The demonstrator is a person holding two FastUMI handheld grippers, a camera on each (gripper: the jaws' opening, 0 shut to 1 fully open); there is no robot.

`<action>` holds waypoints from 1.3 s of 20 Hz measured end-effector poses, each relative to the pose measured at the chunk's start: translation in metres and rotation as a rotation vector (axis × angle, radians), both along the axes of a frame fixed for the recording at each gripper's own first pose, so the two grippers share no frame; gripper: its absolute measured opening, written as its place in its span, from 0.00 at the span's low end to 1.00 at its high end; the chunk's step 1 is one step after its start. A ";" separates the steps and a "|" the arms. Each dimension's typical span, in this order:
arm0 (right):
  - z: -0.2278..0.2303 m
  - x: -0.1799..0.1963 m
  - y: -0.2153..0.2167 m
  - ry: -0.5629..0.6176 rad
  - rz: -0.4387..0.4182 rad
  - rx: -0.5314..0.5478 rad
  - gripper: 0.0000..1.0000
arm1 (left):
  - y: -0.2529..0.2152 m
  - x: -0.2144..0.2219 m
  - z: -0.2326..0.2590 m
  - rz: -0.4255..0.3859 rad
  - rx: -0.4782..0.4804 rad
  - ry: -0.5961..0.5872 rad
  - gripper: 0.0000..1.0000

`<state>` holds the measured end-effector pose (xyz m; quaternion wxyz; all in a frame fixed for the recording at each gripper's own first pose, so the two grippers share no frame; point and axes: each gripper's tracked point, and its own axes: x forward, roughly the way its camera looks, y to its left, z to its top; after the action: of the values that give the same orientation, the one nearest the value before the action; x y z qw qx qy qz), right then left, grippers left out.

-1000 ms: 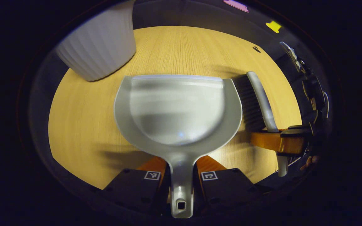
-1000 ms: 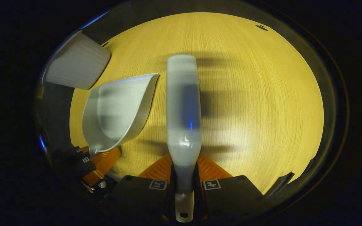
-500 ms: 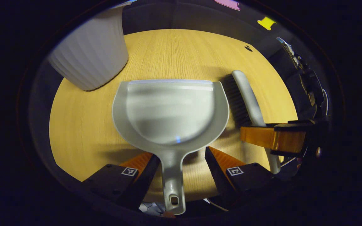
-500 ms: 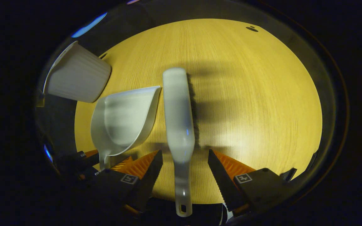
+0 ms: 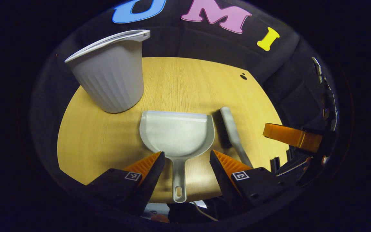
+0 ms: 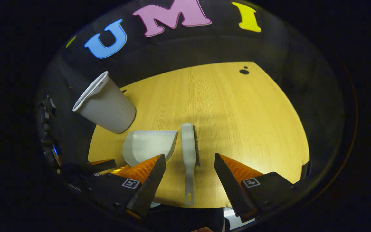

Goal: Pick up the small broom and dustpan from the desktop, sweep the trash into the dustpan with the broom, and then empty the trash into the garbage bin.

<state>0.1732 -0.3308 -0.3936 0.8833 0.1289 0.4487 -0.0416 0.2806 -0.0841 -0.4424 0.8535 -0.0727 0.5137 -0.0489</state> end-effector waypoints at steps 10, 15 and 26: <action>0.218 0.077 0.000 -0.823 0.073 -0.127 0.98 | 0.006 0.003 0.188 0.120 0.109 -0.831 0.84; 0.292 0.070 -0.014 -1.114 0.097 -0.246 0.97 | 0.006 -0.036 0.205 0.167 0.121 -1.181 0.81; 0.278 0.068 -0.012 -1.050 0.008 -0.289 0.97 | 0.032 -0.056 0.193 0.113 0.121 -1.121 0.82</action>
<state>0.2413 -0.3428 -0.1152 0.9976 0.0079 -0.0627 -0.0293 0.2242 -0.0518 -0.2497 0.9997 -0.0140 -0.0208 -0.0047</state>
